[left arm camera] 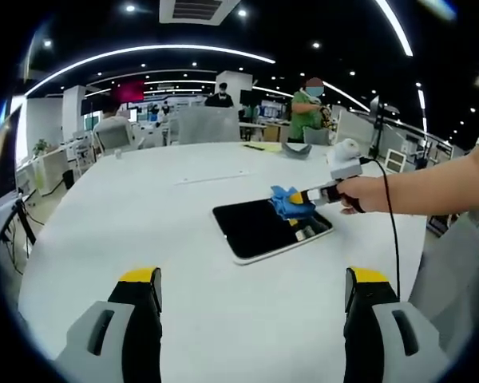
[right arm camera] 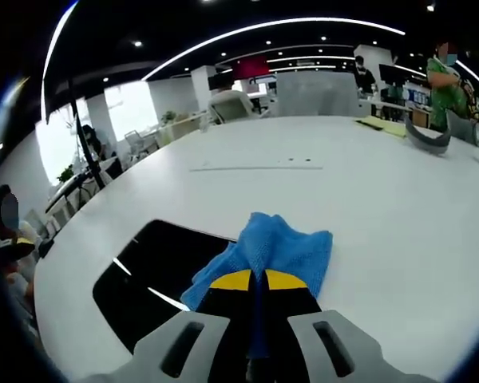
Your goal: Wipe the mirror surface with the cleaning cloth until all visible marks leave the cleaned area.
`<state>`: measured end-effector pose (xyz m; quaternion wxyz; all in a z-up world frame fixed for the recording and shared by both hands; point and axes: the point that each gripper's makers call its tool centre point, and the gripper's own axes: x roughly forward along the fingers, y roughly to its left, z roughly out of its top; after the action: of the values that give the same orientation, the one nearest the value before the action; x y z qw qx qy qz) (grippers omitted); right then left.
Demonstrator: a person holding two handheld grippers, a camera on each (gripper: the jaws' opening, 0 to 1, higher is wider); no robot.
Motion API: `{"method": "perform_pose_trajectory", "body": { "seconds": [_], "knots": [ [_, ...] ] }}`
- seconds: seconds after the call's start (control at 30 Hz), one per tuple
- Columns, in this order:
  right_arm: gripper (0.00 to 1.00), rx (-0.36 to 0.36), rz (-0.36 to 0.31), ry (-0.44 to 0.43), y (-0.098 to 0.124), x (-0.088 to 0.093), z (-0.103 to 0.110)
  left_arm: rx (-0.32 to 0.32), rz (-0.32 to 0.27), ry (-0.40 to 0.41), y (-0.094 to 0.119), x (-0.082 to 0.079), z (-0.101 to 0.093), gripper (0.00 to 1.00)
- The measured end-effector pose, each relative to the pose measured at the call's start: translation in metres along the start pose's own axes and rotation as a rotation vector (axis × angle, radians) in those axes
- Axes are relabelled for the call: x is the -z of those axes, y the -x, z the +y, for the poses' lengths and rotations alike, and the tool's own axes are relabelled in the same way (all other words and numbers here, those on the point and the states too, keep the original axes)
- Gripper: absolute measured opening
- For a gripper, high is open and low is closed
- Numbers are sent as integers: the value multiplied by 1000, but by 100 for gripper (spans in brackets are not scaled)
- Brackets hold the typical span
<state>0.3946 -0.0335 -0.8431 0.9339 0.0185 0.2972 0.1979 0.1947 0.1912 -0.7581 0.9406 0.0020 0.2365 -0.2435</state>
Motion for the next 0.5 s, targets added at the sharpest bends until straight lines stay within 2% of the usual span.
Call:
{"method": "perform_pose_trajectory", "body": {
  "seconds": [0.5],
  "knots": [
    [0, 7, 15, 21, -7, -4, 5, -11, -9, 11, 4, 2, 3, 96]
  ]
}}
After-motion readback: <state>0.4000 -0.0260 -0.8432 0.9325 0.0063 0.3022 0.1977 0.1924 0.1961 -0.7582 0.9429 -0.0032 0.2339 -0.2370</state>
